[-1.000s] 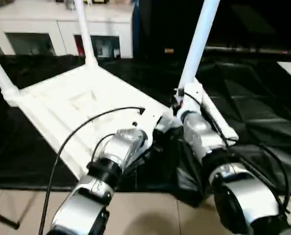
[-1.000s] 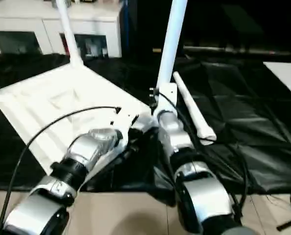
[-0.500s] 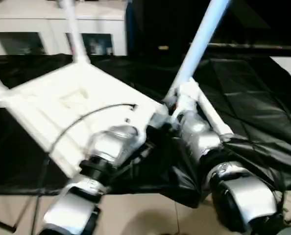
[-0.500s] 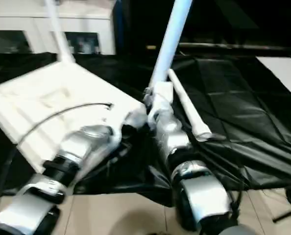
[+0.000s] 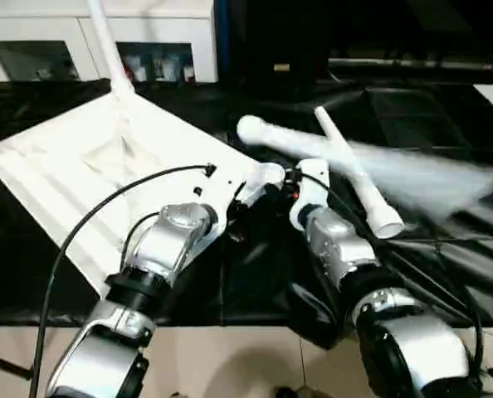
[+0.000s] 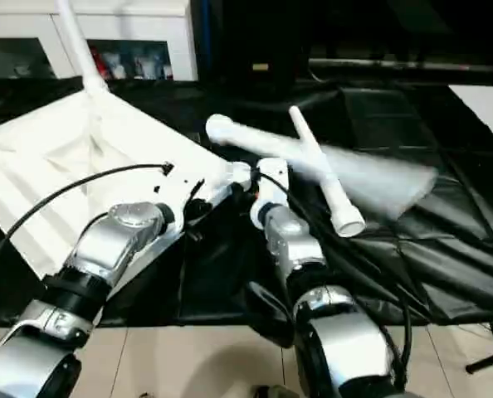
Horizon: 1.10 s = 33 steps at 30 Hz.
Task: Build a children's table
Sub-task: Pick table leg
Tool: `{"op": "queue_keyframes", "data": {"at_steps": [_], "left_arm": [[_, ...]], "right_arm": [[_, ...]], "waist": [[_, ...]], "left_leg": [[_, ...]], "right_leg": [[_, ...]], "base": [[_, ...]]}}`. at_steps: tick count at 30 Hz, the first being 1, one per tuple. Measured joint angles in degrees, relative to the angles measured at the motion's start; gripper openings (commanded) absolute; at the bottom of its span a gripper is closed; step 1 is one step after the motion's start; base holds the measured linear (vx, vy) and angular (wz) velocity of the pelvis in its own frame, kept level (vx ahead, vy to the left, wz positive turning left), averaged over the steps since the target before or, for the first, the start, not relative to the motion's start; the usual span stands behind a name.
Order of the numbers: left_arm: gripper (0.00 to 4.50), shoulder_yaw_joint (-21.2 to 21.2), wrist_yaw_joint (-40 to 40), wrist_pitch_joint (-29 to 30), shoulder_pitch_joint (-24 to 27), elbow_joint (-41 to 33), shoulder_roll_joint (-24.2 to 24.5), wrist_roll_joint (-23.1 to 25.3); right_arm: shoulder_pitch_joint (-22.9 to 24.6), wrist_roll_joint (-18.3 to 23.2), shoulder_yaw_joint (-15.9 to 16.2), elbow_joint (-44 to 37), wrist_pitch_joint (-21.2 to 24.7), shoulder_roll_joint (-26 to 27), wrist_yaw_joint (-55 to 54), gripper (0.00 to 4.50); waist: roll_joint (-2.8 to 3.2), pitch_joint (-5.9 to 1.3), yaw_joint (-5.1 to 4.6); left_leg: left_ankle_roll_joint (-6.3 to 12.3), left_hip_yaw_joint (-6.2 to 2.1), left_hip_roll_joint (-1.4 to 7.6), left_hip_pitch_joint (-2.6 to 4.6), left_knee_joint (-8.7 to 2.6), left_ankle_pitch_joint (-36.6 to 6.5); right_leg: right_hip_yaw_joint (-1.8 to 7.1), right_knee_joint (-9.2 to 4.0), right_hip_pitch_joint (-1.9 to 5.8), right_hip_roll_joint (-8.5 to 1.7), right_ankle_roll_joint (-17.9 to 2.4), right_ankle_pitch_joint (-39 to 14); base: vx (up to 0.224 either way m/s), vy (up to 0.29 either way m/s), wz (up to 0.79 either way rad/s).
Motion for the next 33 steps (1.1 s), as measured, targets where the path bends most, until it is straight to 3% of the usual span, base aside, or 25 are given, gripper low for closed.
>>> {"op": "queue_keyframes", "data": {"at_steps": [5, 7, 11, 18, 22, 24, 27, 33], "left_arm": [[0.0, 0.04, 0.01, 0.66, 0.35, -0.62, 0.08, -0.04], [0.0, -0.23, -0.65, 0.42, 0.37, -0.62, 0.54, -0.05], [0.0, -2.65, -4.16, -3.49, 0.86, -0.62, 3.47, 0.94], [0.0, -7.43, -17.07, -19.23, 4.05, -2.02, 16.79, 3.93], [0.0, -7.71, -23.66, -25.46, 5.51, -2.01, 20.68, 3.77], [0.0, -9.32, -28.48, -29.97, 7.69, -2.02, 21.52, 2.67], [0.0, -11.66, -33.26, -36.46, 7.87, -2.03, 22.28, 1.83], [0.0, -15.41, -37.29, -45.55, 7.91, -2.31, 21.94, 2.93]], "right_arm": [[0.28, 0.61, 0.0, -1.43, 2.15, 0.46, -0.39, 2.75], [0.9, 0.4, 0.15, -2.32, 2.27, 0.48, -0.36, 2.4], [2.53, -0.28, 1.31, -4.91, 2.92, 0.51, 0.17, 2.38], [7.58, -0.48, 5.24, -12.53, 7.52, 0.77, 4.43, 2.38], [8.92, -1.35, 4.06, -15.08, 8.27, -1.69, 2.79, 2.38], [8.63, -1.34, 1.35, -18.32, 8.2, -4.73, 1.49, 2.38], [8.07, -1.24, 0.61, -21.59, 8.21, -4.56, 0.74, 2.38], [8.98, -0.99, 1.22, -21.78, 9.5, -4.56, 0.77, 2.38]], "waist": [[0.01, 0.0, 0.01], [0.0, 0.0, 0.03], [0.01, 0.01, 0.12], [0.0, 0.04, 0.8], [0.05, 0.07, 1.82], [0.07, 0.08, 3.46], [0.05, 0.07, 4.58], [-0.12, 0.19, 4.31]], "left_leg": [[-0.02, 0.01, 0.02, -0.01, 0.0, 0.01], [-0.02, 0.01, 0.02, -0.02, 0.0, 0.01], [-0.02, 0.01, 0.07, -0.02, -0.01, 0.01], [-0.35, 0.0, 0.37, 0.0, -0.04, 0.19], [-0.58, 0.1, 0.34, 0.1, -0.03, 0.32], [-0.69, 0.47, 0.42, 0.17, -0.07, 0.4], [-0.91, 1.07, 0.44, 0.55, -0.38, 0.5], [-0.99, 1.34, 0.44, 0.98, -0.43, 0.56]], "right_leg": [[0.0, -0.01, 0.01, 0.02, 0.0, 0.02], [0.0, -0.02, 0.01, 0.02, 0.01, 0.02], [-0.01, -0.03, 0.01, 0.06, 0.01, 0.02], [-0.07, -0.04, 0.05, 0.26, -0.03, 0.04], [-0.01, -0.05, 0.12, 0.15, -0.01, 0.1], [0.24, 0.09, 0.18, 0.07, 0.15, 0.0], [0.84, 0.22, 0.4, 0.07, 0.23, -0.05], [1.25, 0.15, 1.0, 0.06, 0.92, -0.22]], "base": [[0.0, 0.0, 0.0], [0.0, 0.0, 0.0], [0.0, 0.0, 0.0], [0.0, 0.0, 0.0], [0.0, 0.0, 0.0], [0.006, 0.002, 0.09], [0.004, 0.001, 0.06], [0.0, 0.0, 0.0]]}}
